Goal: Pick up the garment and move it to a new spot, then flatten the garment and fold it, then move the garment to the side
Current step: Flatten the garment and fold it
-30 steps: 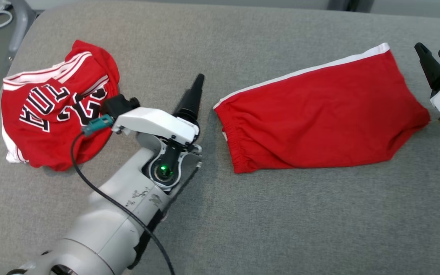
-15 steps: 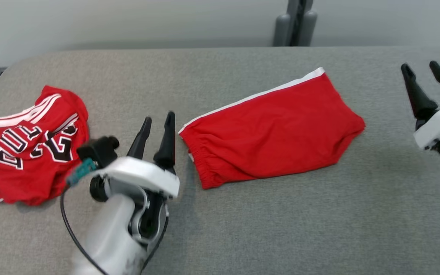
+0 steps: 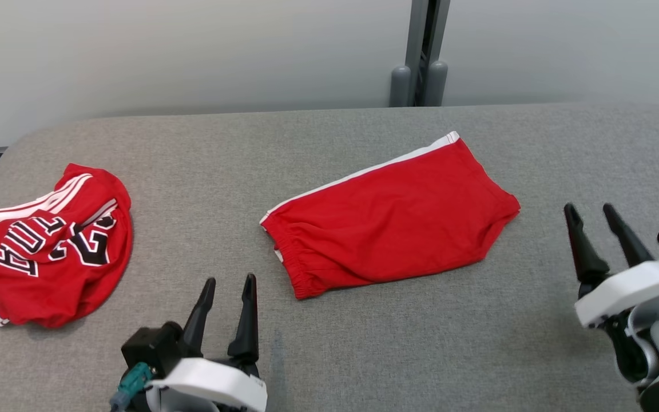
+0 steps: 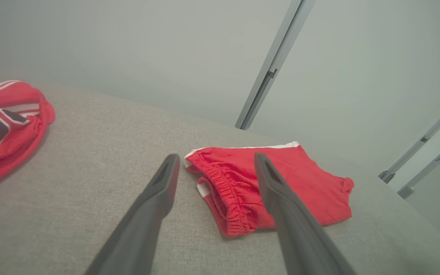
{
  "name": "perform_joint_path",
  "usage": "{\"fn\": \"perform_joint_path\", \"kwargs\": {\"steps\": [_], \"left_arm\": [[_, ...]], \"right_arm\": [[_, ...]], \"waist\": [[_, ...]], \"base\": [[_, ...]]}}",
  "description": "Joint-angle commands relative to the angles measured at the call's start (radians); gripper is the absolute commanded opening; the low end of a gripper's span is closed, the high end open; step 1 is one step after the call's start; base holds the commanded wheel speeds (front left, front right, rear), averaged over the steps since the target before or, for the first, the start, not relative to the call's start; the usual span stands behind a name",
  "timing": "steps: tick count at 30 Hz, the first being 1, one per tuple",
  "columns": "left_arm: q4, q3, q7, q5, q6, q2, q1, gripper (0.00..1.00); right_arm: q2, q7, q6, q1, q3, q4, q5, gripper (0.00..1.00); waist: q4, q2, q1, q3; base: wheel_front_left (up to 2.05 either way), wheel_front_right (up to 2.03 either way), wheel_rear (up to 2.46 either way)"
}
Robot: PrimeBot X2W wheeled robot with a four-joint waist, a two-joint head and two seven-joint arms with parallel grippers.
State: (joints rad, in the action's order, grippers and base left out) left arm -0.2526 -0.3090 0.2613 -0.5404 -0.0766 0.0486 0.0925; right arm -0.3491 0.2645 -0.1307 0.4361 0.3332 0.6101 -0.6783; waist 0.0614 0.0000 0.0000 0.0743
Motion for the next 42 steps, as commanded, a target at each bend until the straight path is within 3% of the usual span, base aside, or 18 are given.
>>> {"fn": "perform_joint_path", "kwargs": {"steps": [1,4,8,15,20,31,40,41,42], "left_arm": [[0.005,-0.002,0.001,0.013,-0.006,0.004,-0.011,1.0],[0.01,-0.015,0.001,0.024,-0.013,0.004,-0.042,1.0],[0.005,-0.046,0.001,0.024,-0.014,0.004,-0.057,1.0],[-0.017,-0.119,0.001,0.046,0.01,0.004,-0.033,1.0],[-0.015,-0.147,0.001,0.024,-0.004,0.004,-0.016,1.0],[0.0,-0.175,0.001,-0.002,-0.029,0.004,-0.007,1.0],[0.026,-0.194,0.001,-0.023,-0.039,0.004,0.01,1.0],[0.027,-0.194,0.001,-0.023,-0.039,0.004,0.013,1.0],[0.028,-0.194,0.001,-0.024,-0.041,0.004,0.015,1.0]], "right_arm": [[0.01,0.002,0.0,-0.026,-0.009,-0.001,0.006,1.0],[0.036,0.002,0.0,-0.058,-0.03,0.022,0.002,1.0],[0.098,-0.043,0.0,-0.057,-0.09,0.086,-0.186,1.0],[0.103,-0.195,0.0,0.017,-0.157,0.235,-0.407,1.0],[0.08,-0.281,0.0,0.096,-0.195,0.344,-0.493,1.0],[0.028,-0.373,0.0,0.198,-0.22,0.481,-0.547,1.0],[0.02,-0.393,0.0,0.263,-0.208,0.548,-0.546,1.0],[0.02,-0.393,0.0,0.269,-0.207,0.555,-0.547,0.83],[0.021,-0.391,0.0,0.274,-0.206,0.558,-0.548,0.34]], "waist": [[0.008,0.0,0.0,-0.008],[0.023,0.0,0.0,-0.017],[0.054,0.0,0.0,-0.015],[0.13,0.0,0.0,0.008],[0.198,0.0,0.0,0.044],[0.291,0.0,0.0,0.102],[0.321,0.0,0.0,0.132],[0.321,0.0,0.0,0.133],[0.321,0.0,0.0,0.134]], "base": [[0.0,0.0,0.0],[0.0,0.0,0.0],[0.0,0.0,0.0],[0.0,0.0,0.0],[0.0,0.0,0.0],[0.0,0.0,0.0],[0.0,0.0,0.0],[0.0,0.0,0.0],[0.0,0.0,0.0]]}}
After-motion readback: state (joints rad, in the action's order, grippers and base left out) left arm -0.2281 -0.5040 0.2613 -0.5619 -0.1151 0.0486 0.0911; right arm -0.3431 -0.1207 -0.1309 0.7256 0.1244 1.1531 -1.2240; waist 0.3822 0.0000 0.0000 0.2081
